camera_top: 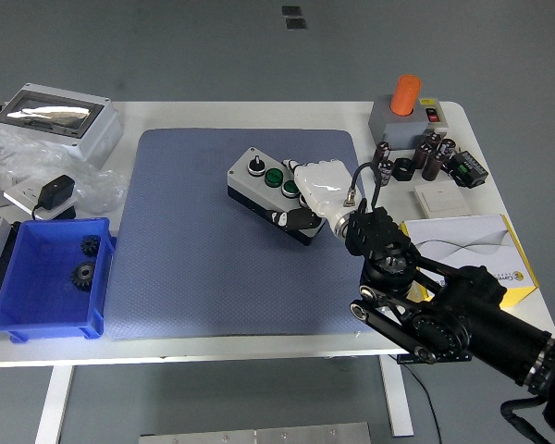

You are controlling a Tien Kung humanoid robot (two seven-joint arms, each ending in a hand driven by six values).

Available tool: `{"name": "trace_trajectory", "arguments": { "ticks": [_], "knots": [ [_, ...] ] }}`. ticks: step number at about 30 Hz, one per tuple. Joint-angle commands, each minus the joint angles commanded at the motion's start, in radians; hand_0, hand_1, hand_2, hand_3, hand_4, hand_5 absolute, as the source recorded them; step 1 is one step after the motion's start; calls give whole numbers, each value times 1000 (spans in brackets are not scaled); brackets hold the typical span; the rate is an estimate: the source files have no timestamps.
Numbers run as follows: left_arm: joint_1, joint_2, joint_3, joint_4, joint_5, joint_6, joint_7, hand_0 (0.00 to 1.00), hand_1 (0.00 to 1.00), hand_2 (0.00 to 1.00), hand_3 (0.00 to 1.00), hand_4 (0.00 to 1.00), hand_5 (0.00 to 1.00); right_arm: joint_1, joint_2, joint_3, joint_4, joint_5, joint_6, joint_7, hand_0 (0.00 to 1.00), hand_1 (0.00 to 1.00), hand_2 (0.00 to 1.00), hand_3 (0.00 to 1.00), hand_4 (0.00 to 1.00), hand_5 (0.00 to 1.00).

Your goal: Pick up the button,place it on the desk,press the button,press the button

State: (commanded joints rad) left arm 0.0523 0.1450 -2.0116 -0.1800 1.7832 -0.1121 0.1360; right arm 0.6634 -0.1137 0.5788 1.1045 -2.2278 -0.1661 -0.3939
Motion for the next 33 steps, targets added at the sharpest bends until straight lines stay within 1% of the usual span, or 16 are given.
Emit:
{"name": "trace_trajectory", "arguments": {
  "ticks": [2, 4, 8, 10, 12, 14, 17, 22, 26, 33],
  "knots": [
    [0, 0, 0, 0, -1, 0, 0, 707, 691, 679, 822, 957, 817, 10, -23, -20, 16, 16, -18, 34, 237, 356, 372, 519, 103, 2],
    [0, -1, 0, 0, -2, 1, -1, 706, 691, 679, 822, 957, 820, 19, -50, -42, 34, 28, -21, 60, 236, 357, 373, 514, 108, 2],
    [2, -2, 1, 0, -4, 1, 0, 706, 691, 679, 822, 957, 820, 33, -119, -92, 108, 67, 20, 98, 236, 357, 373, 514, 108, 2],
    [4, -3, 0, 0, -4, 2, 2, 706, 691, 680, 822, 960, 821, 38, -142, -106, 146, 80, 42, 108, 240, 358, 378, 513, 94, 2],
    [4, -4, -1, 0, -2, 2, 3, 706, 691, 680, 822, 960, 821, 44, -157, -121, 176, 79, 62, 133, 240, 358, 378, 513, 94, 2],
    [2, -5, -3, 0, 1, 1, 3, 706, 691, 680, 822, 960, 821, 49, -162, -139, 183, 77, 79, 157, 240, 358, 378, 513, 94, 2],
    [-1, -7, -4, 0, 4, 1, 2, 705, 691, 680, 822, 960, 829, 55, -159, -169, 177, 61, 99, 190, 235, 360, 380, 523, 86, 2],
    [0, -10, -7, 0, 10, 0, 5, 705, 691, 680, 821, 960, 828, 63, -147, -198, 179, 49, 115, 237, 237, 361, 382, 530, 78, 2],
    [0, -10, -9, 0, 12, 0, 8, 705, 691, 680, 821, 960, 828, 67, -135, -210, 167, 47, 115, 245, 237, 361, 382, 530, 78, 2],
    [-2, -11, -8, 0, 13, 0, 9, 705, 691, 680, 821, 959, 834, 76, -116, -224, 147, 40, 99, 258, 243, 364, 384, 535, 65, 2]
  ]
}}
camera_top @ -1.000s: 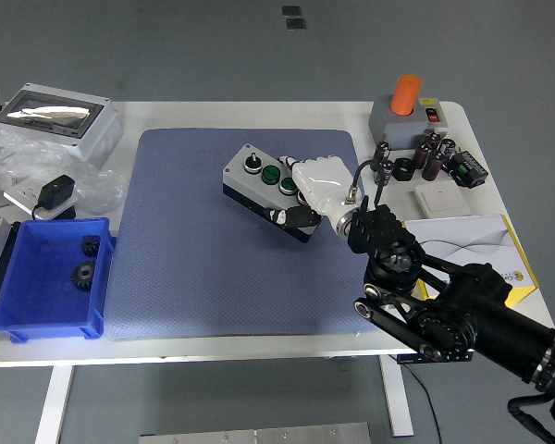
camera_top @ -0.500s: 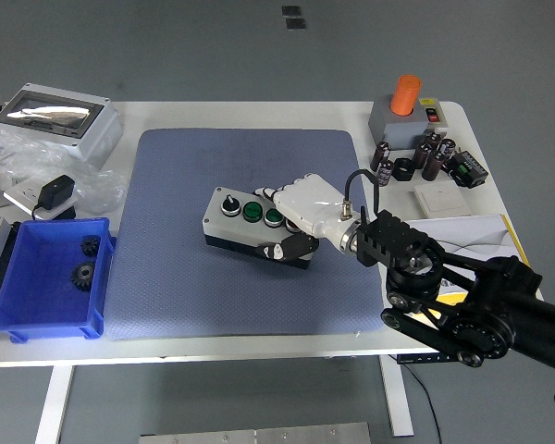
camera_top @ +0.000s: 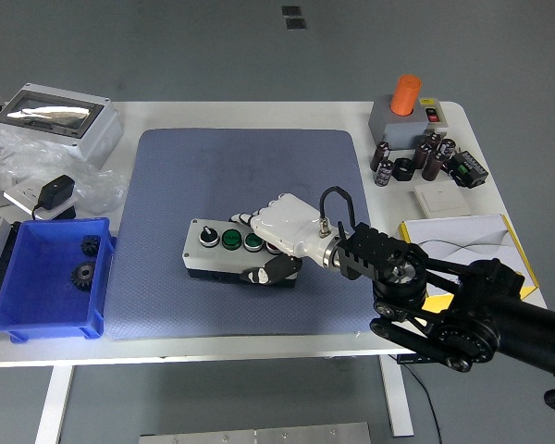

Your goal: Pick up the button,place it on the desk,press the button,press the button

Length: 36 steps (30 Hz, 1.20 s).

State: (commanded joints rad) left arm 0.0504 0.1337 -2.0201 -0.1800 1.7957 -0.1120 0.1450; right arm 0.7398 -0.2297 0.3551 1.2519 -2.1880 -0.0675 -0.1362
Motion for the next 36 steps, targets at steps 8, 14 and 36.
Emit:
{"name": "trace_trajectory", "arguments": {
  "ticks": [8, 14, 36],
  "knots": [
    [-1, 1, 0, 0, 0, 0, 0, 705, 691, 681, 822, 959, 845, 7, 10, 5, -15, -3, -14, 20, 246, 370, 385, 546, 64, 2],
    [-3, 2, 3, 0, -1, 0, 0, 705, 691, 680, 822, 960, 847, 14, 18, 0, -31, 8, -5, 27, 295, 476, 492, 670, 124, 2],
    [-5, 5, 9, 0, -3, -8, 7, 705, 691, 679, 818, 959, 848, 28, 25, -16, -45, 30, -4, 46, 699, 776, 818, 851, 526, 13]
  ]
}}
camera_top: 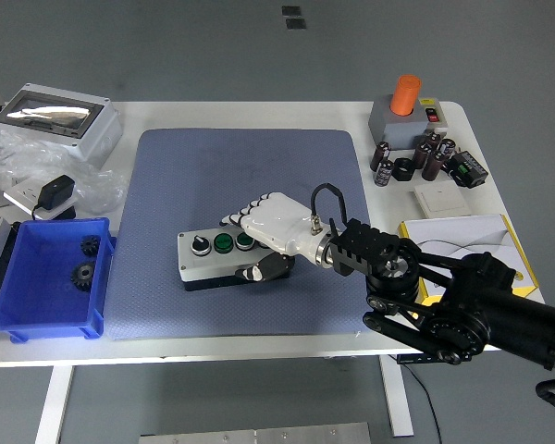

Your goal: Pick up the button,place it on the desk,press the button,press the button

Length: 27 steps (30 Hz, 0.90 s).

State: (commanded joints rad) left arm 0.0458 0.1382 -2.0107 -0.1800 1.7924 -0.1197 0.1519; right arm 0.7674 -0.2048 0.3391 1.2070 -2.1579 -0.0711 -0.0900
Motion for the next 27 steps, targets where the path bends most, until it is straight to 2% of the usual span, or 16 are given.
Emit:
{"name": "trace_trajectory", "arguments": {
  "ticks": [1, 6, 7, 8, 12, 13, 18, 19, 23, 24, 25, 27],
  "knots": [
    [0, 0, 0, 0, 1, -2, 2, 705, 691, 680, 818, 958, 844, 0, 0, 1, 0, 2, 2, 0, 731, 818, 863, 924, 568, 3],
    [1, -1, 1, 0, 1, -8, 5, 705, 691, 680, 818, 958, 844, -3, -1, 5, 4, 14, 14, -1, 731, 818, 863, 924, 568, 3],
    [2, -1, 1, 0, 1, -9, 5, 705, 691, 678, 818, 957, 843, -5, -2, 7, 6, 19, 17, -1, 740, 824, 884, 958, 612, 9],
    [2, -1, 1, 0, 1, -10, 5, 705, 691, 678, 818, 957, 843, -6, -3, 10, 9, 23, 21, 0, 740, 824, 884, 958, 612, 9],
    [3, -2, 2, 0, 1, -13, 6, 705, 691, 678, 818, 957, 843, -12, -22, 37, 49, 75, 61, 5, 740, 824, 884, 958, 612, 9],
    [3, -2, 2, 0, 0, -14, 5, 706, 692, 679, 815, 963, 842, -14, -32, 50, 69, 96, 77, 7, 747, 834, 894, 972, 707, 66],
    [3, -2, 5, 0, -4, -20, 3, 706, 692, 679, 815, 963, 842, -30, -89, 126, 171, 215, 163, 32, 747, 834, 894, 972, 707, 66],
    [3, -2, 7, 0, -7, -21, 2, 706, 693, 679, 814, 961, 842, -35, -99, 140, 190, 238, 179, 36, 747, 835, 905, 981, 774, 109],
    [3, -3, 12, 0, -12, -26, 2, 706, 693, 679, 814, 961, 842, -60, -149, 209, 275, 336, 257, 48, 747, 835, 905, 981, 774, 109],
    [3, -3, 13, 0, -14, -26, 1, 706, 693, 679, 814, 961, 842, -68, -166, 229, 297, 359, 264, 50, 747, 835, 905, 981, 774, 109],
    [4, -4, 13, 0, -15, -26, 1, 708, 693, 679, 814, 956, 839, -73, -180, 246, 315, 377, 262, 50, 761, 842, 923, 992, 709, 34],
    [6, -4, 11, 0, -14, -25, 2, 708, 693, 679, 814, 956, 839, -77, -207, 270, 342, 392, 231, 48, 761, 842, 923, 992, 709, 34]
  ]
}}
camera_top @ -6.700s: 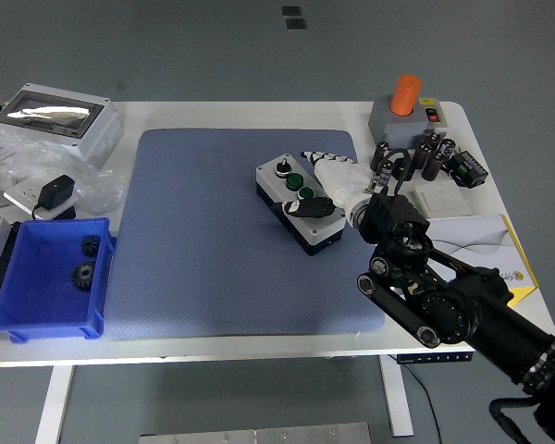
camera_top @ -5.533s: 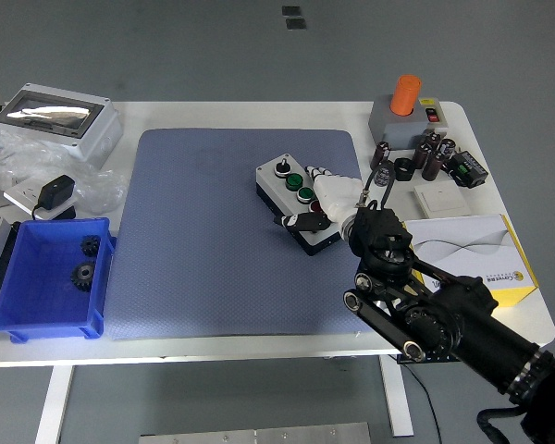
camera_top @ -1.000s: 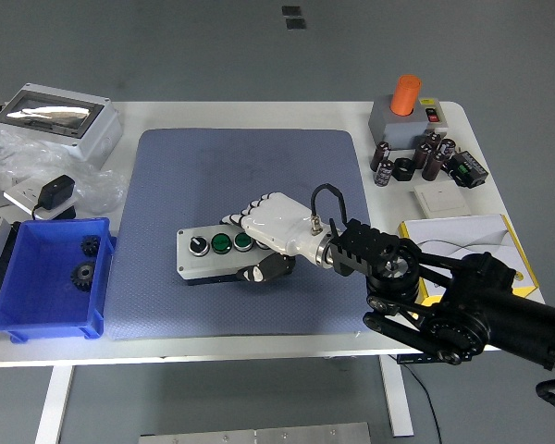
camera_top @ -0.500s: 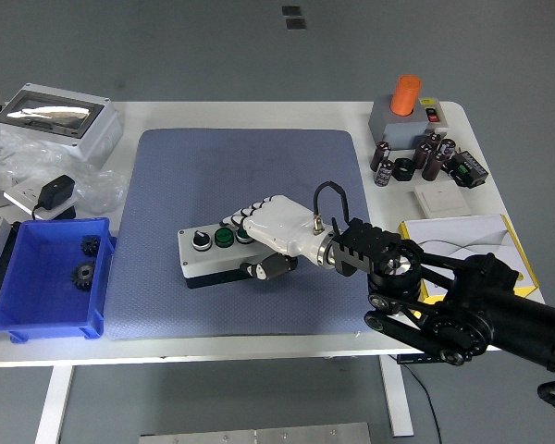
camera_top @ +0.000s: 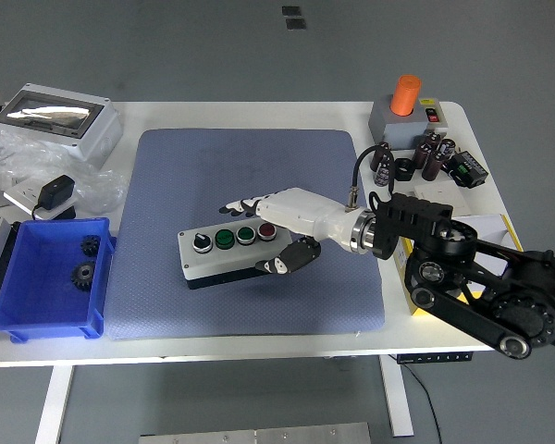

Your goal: Pick up the button,place it on the desk,press the button,press the button

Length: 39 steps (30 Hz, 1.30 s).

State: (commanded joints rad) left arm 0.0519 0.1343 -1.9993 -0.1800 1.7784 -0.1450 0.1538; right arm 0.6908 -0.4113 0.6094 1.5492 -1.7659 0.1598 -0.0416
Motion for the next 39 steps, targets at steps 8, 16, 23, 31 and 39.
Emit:
{"name": "trace_trajectory", "arguments": {
  "ticks": [8, 16, 23, 31, 39],
  "knots": [
    [-2, 2, -13, 0, 13, 7, -1, 707, 693, 679, 810, 954, 837, 47, -12, -84, -74, -175, -160, -38, 779, 838, 909, 976, 680, 39],
    [-1, 3, -17, 0, 17, 6, 7, 709, 693, 679, 809, 950, 834, 66, -2, -116, -72, -146, -29, -56, 311, 315, 263, 731, 275, 53],
    [0, 4, -21, 0, 21, 4, 12, 710, 694, 680, 809, 949, 835, 71, -5, -121, -61, -115, 16, -57, 218, 210, 198, 725, 218, 22],
    [-2, 4, -22, 0, 23, 4, 12, 711, 694, 681, 809, 949, 839, 75, 17, -139, -77, -101, 7, -56, 192, 191, 180, 722, 197, 2],
    [-3, 4, -21, 0, 22, 3, 12, 711, 694, 681, 807, 948, 840, 82, 60, -155, -135, -110, -12, -67, 186, 180, 176, 726, 184, 2]
  ]
}}
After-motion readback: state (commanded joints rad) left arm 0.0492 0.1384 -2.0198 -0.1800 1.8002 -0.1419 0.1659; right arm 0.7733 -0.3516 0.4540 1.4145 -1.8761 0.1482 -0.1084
